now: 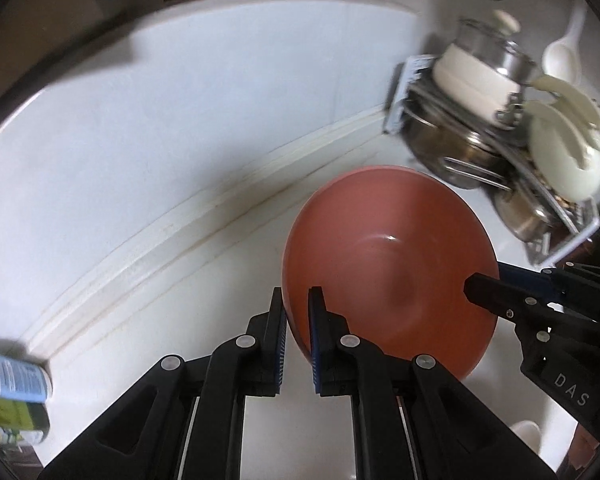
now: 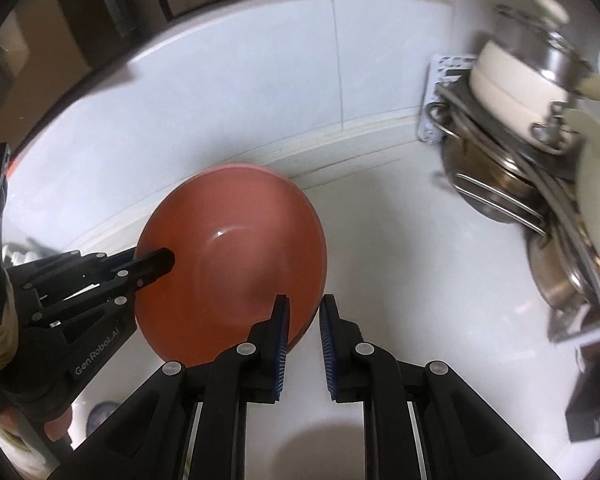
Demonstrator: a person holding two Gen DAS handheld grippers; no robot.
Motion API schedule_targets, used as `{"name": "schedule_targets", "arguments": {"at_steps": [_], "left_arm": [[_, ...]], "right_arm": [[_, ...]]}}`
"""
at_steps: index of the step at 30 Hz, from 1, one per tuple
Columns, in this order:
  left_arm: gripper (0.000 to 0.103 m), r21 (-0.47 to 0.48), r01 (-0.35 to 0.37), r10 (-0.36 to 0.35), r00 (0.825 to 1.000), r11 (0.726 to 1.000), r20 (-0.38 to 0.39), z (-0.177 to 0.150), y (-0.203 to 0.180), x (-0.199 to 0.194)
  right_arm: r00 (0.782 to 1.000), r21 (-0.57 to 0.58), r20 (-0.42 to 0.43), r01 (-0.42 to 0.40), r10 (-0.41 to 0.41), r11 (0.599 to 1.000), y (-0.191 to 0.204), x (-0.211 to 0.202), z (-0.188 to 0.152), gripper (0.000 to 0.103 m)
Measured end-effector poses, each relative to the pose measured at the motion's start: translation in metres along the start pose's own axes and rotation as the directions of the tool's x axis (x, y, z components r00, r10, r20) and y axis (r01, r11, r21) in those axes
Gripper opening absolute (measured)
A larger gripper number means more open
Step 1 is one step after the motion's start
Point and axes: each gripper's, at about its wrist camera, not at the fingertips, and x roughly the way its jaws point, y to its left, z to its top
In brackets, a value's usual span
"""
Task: Organize plates and bowls
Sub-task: 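Lift and carry the pink bowl with both grippers over the white bowl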
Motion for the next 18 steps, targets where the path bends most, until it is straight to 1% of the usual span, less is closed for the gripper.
{"name": "schedule_targets", "arguments": {"at_steps": [4, 8, 11, 16, 18], "left_arm": [[0.013, 0.028, 0.016, -0.017, 0.999, 0.999, 0.038, -0.023, -0.024, -0.028], [0.013, 0.051, 0.035, -0.038, 0.998, 0.998, 0.052, -0.045, -0.045, -0.053], [0.013, 0.069, 0.049, -0.054, 0.996, 0.996, 0.071, -0.058, -0.054, -0.07], [0.013, 0.118, 0.062, -0.073, 0.993, 0.991, 0.092, -0.079, -0.072, -0.089], [0.013, 0.134, 0.072, -0.084, 0.992, 0.988, 0.089, -0.087, -0.08, -0.095]], "right_arm": [[1.0, 0.004, 0.021, 0.013, -0.013, 1.0, -0.005, -0.03, -0.02, 0.017], [0.999, 0.002, 0.038, 0.028, -0.028, 1.0, -0.007, -0.057, -0.044, 0.017], [0.998, 0.012, 0.049, 0.038, -0.038, 0.999, -0.007, -0.073, -0.06, 0.017], [0.997, 0.042, 0.06, 0.05, -0.052, 0.998, -0.019, -0.103, -0.096, 0.017], [0.996, 0.051, 0.06, 0.056, -0.059, 0.997, -0.022, -0.109, -0.108, 0.017]]}}
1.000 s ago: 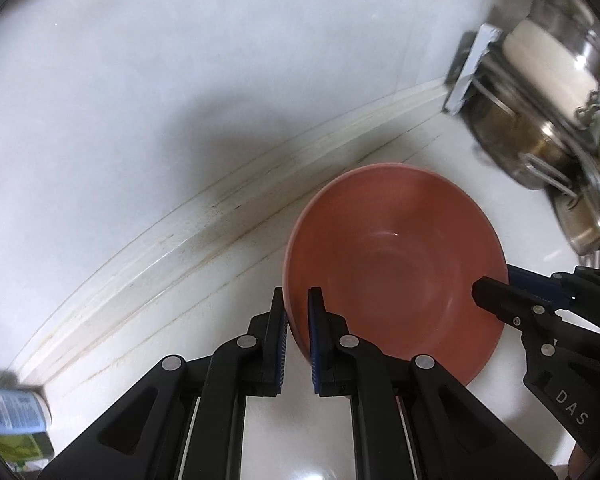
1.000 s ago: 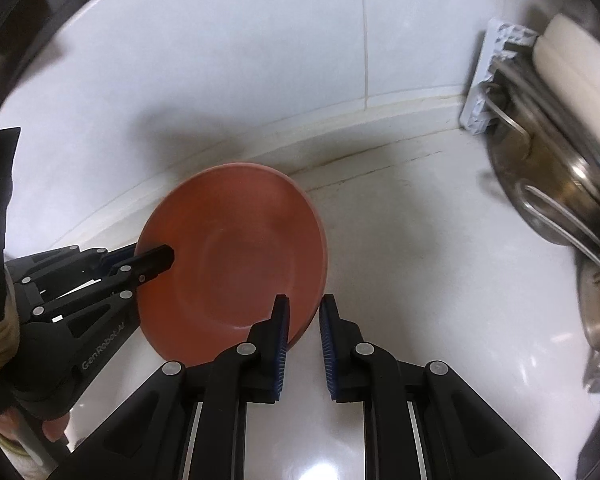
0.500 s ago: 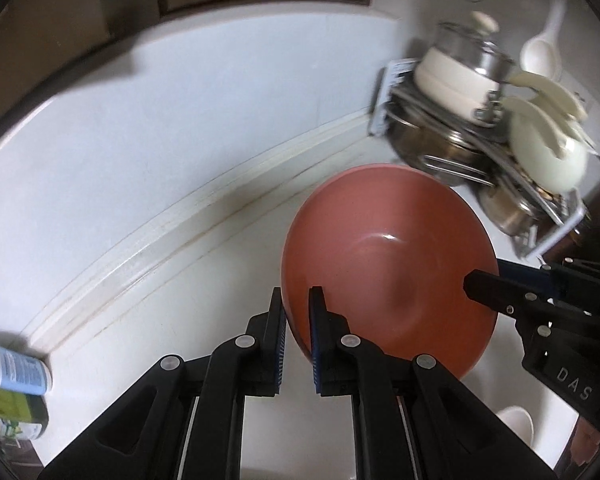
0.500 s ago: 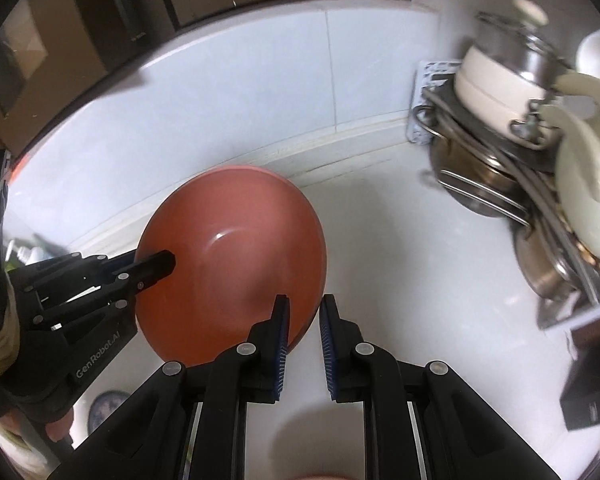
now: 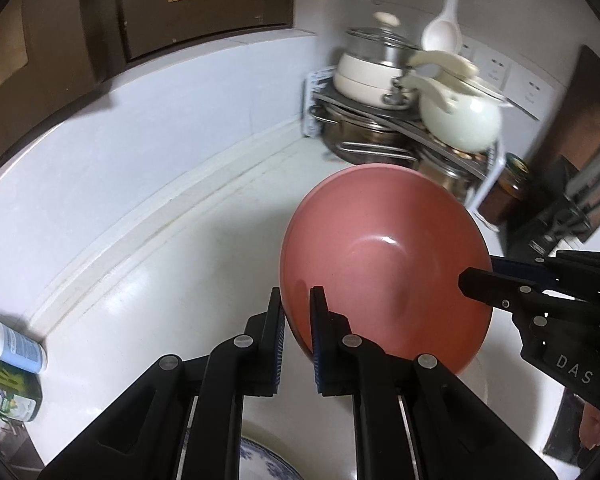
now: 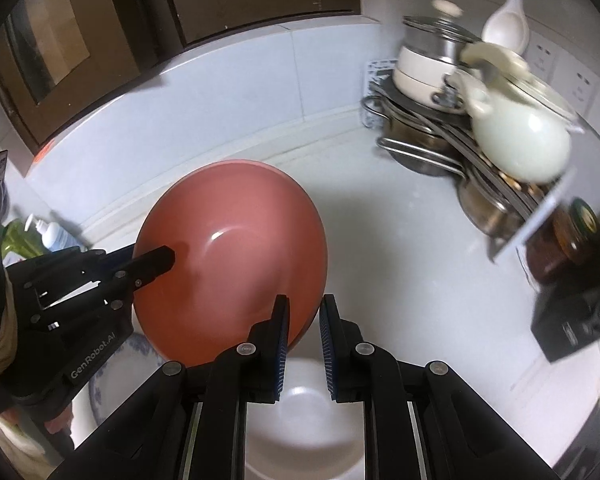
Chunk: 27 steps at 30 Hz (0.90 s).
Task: Organize plates and bowls
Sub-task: 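Lift and carry the pink bowl with both grippers over the white bowl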
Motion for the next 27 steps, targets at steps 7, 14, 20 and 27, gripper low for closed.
{"name": "schedule_targets", "arguments": {"at_steps": [7, 14, 20, 27], "left_arm": [[0.014, 0.028, 0.047, -0.046, 0.999, 0.999, -0.011, -0.022, -0.024, -0.011], [0.014, 0.026, 0.087, -0.085, 0.995, 0.996, -0.061, -0.05, -0.039, 0.0], [0.014, 0.03, 0.099, -0.094, 0.988, 0.995, -0.126, -0.07, -0.051, 0.016], [0.014, 0.038, 0.088, -0.081, 0.983, 0.995, -0.163, -0.084, -0.058, 0.026]], "right_arm": [[1.0, 0.033, -0.023, 0.016, -0.015, 0.999, -0.014, -0.017, -0.041, 0.017], [0.998, 0.065, -0.065, 0.031, -0.026, 0.997, -0.021, -0.014, -0.072, 0.017], [0.995, 0.077, -0.099, 0.043, -0.035, 0.996, -0.024, -0.007, -0.093, 0.017], [0.99, 0.078, -0.142, 0.04, -0.028, 0.996, -0.025, 0.005, -0.106, 0.017]]}}
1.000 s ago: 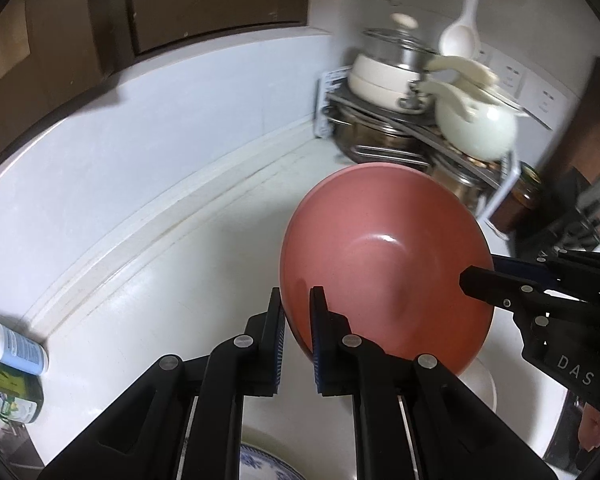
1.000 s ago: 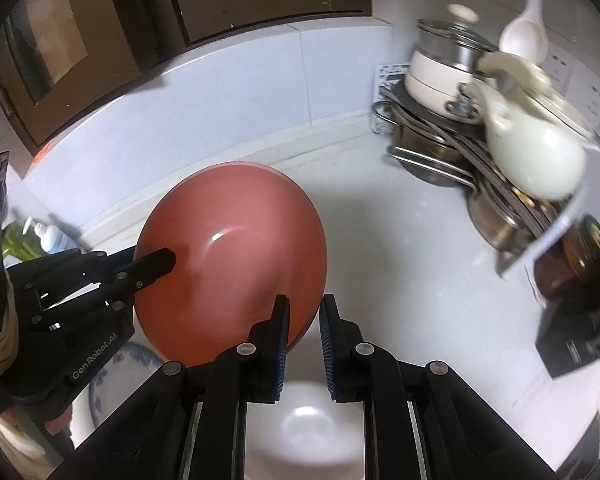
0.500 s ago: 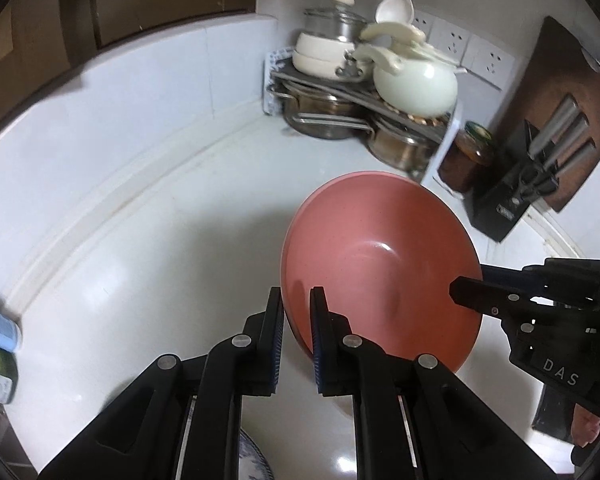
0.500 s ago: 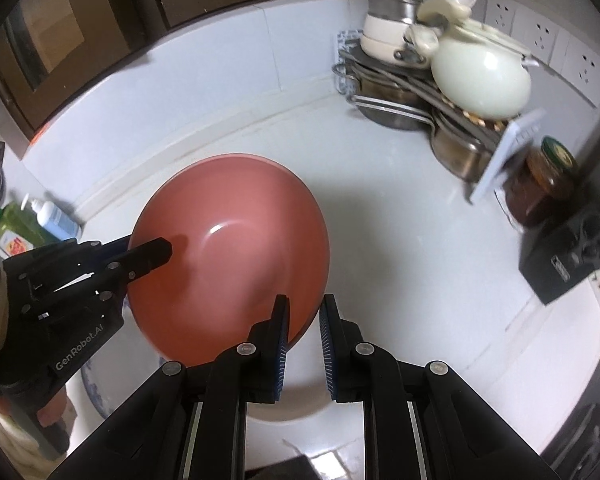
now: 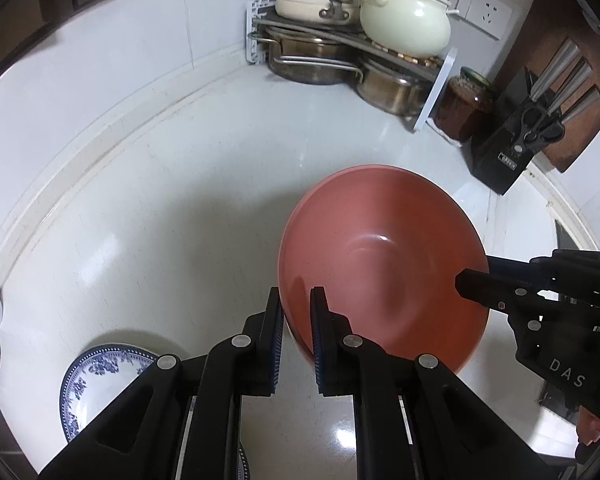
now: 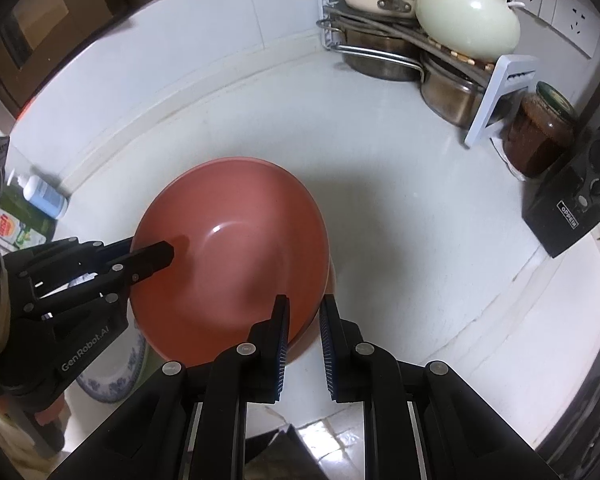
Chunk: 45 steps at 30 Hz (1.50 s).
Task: Organize plates and bowls
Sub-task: 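Lift and carry the pink bowl with both grippers over the white bowl, then lower the pink bowl into the white bowl and open both grippers, then close both grippers on the rim of the nested bowl stack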
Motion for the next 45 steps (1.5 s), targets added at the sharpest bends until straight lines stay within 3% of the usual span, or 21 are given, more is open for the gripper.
{"name": "schedule_targets", "arguments": {"at_steps": [17, 20, 25, 28, 38, 45], "left_arm": [[0.015, 0.037, -0.022, 0.024, 0.999, 0.999, -0.04, -0.009, -0.007, 0.013], [0.021, 0.032, -0.01, 0.012, 0.999, 0.999, -0.049, -0.009, -0.006, 0.014], [0.039, 0.038, -0.017, 0.018, 0.999, 0.999, -0.04, -0.009, -0.006, 0.013], [0.044, 0.03, -0.014, 0.014, 1.0, 0.999, -0.027, -0.008, -0.004, 0.009], [0.053, 0.024, -0.03, 0.029, 0.999, 0.999, 0.014, -0.004, 0.0, -0.001], [0.053, 0.009, -0.029, 0.03, 0.999, 1.0, -0.027, -0.001, 0.005, 0.012]], "right_arm": [[0.999, -0.024, -0.036, 0.004, -0.005, 1.0, -0.002, 0.011, -0.006, 0.018], [0.999, -0.028, -0.033, 0.004, -0.005, 1.0, -0.001, 0.012, -0.007, 0.018], [1.0, -0.036, -0.024, 0.009, -0.01, 0.999, 0.0, 0.011, -0.007, 0.019], [0.999, -0.032, -0.034, -0.001, 0.0, 0.999, 0.0, 0.01, -0.007, 0.031], [1.0, 0.057, 0.01, -0.025, 0.025, 0.998, -0.007, 0.004, -0.005, 0.034], [0.999, 0.135, -0.005, -0.046, 0.047, 0.99, -0.014, 0.015, -0.004, 0.034]]}}
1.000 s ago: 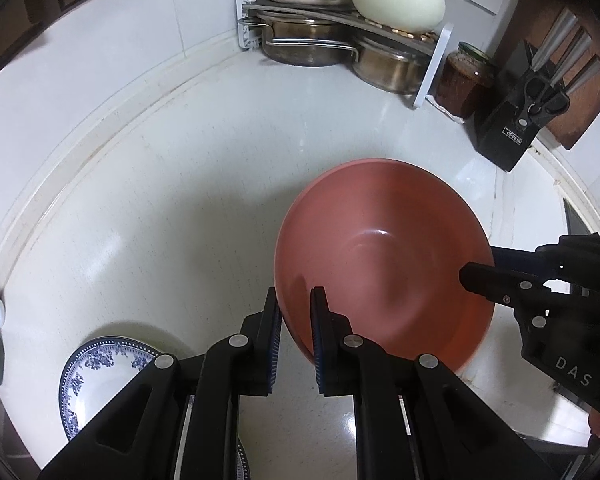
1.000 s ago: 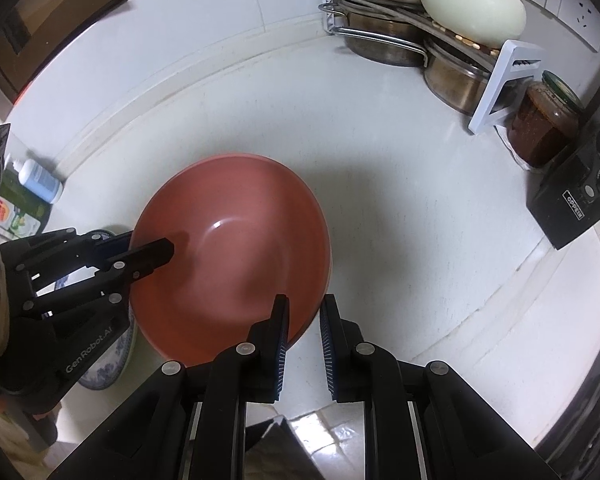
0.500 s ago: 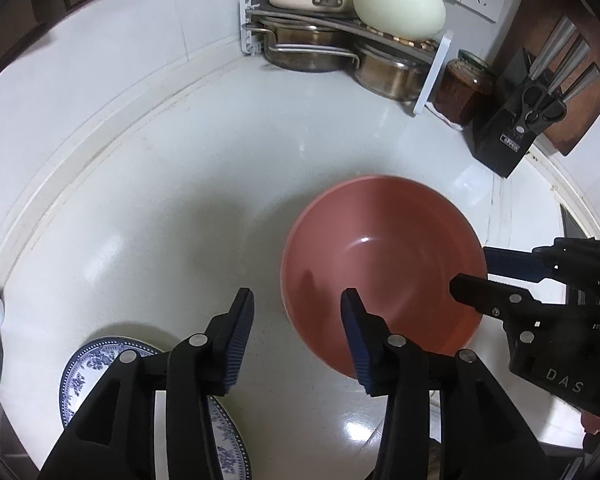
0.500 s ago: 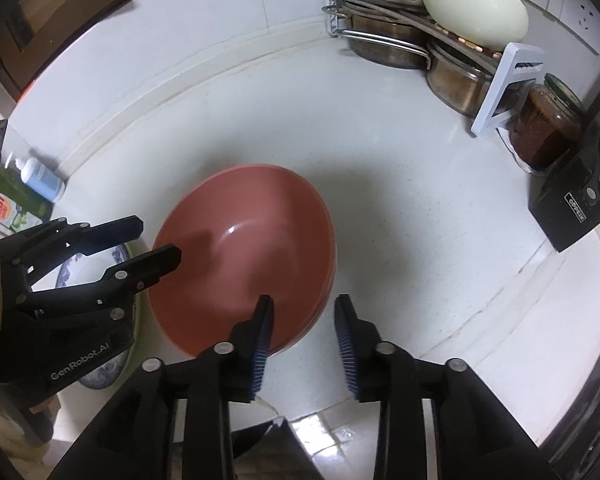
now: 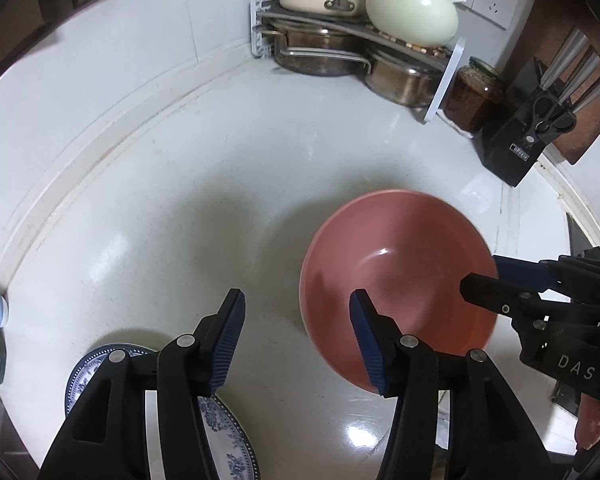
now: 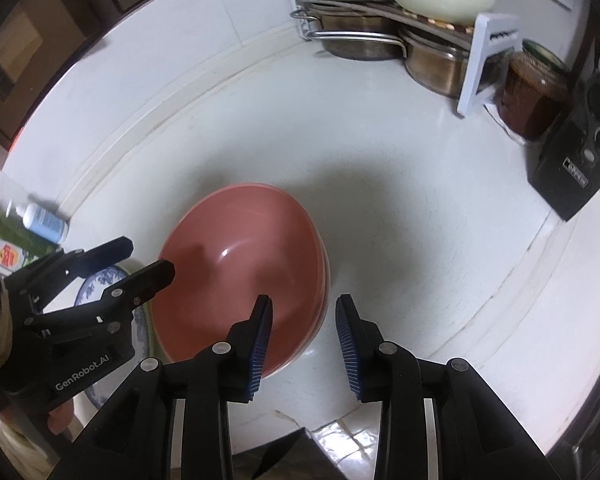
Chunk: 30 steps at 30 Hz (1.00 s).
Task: Organize plates and bowls
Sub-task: 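Close both grippers on the rim of the nested bowl stack, then lift and carry the nested bowls with both grippers over the blue-patterned plates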
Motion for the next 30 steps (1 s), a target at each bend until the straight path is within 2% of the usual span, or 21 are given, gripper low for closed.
{"name": "schedule_targets", "arguments": {"at_steps": [11, 14, 20, 23, 28, 30], "left_arm": [[0.053, -0.064, 0.055, -0.062, 0.991, 0.996, -0.116, 0.004, 0.007, 0.035], [0.052, -0.08, 0.074, -0.085, 0.986, 0.994, -0.144, 0.005, 0.008, 0.041], [0.041, -0.094, 0.104, -0.121, 0.971, 0.99, -0.207, 0.005, 0.005, 0.05], [0.039, -0.107, 0.122, -0.143, 0.966, 0.987, -0.215, 0.005, 0.004, 0.05], [0.035, -0.138, 0.184, -0.214, 0.943, 0.973, -0.256, 0.005, 0.0, 0.054], [0.035, -0.131, 0.172, -0.202, 0.943, 0.976, -0.264, 0.006, -0.002, 0.053]], "right_arm": [[0.993, 0.159, -0.085, -0.072, 0.086, 0.985, -0.013, 0.035, 0.002, 0.034], [0.991, 0.171, -0.098, -0.068, 0.086, 0.983, -0.014, 0.04, 0.001, 0.034], [0.983, 0.201, -0.15, -0.071, 0.103, 0.977, -0.015, 0.054, -0.001, 0.034], [0.984, 0.187, -0.15, -0.067, 0.095, 0.98, -0.013, 0.055, -0.001, 0.034], [0.986, 0.178, -0.148, -0.055, 0.082, 0.983, -0.008, 0.056, -0.002, 0.034], [0.986, 0.186, -0.151, -0.049, 0.078, 0.981, -0.007, 0.057, -0.001, 0.034]]}}
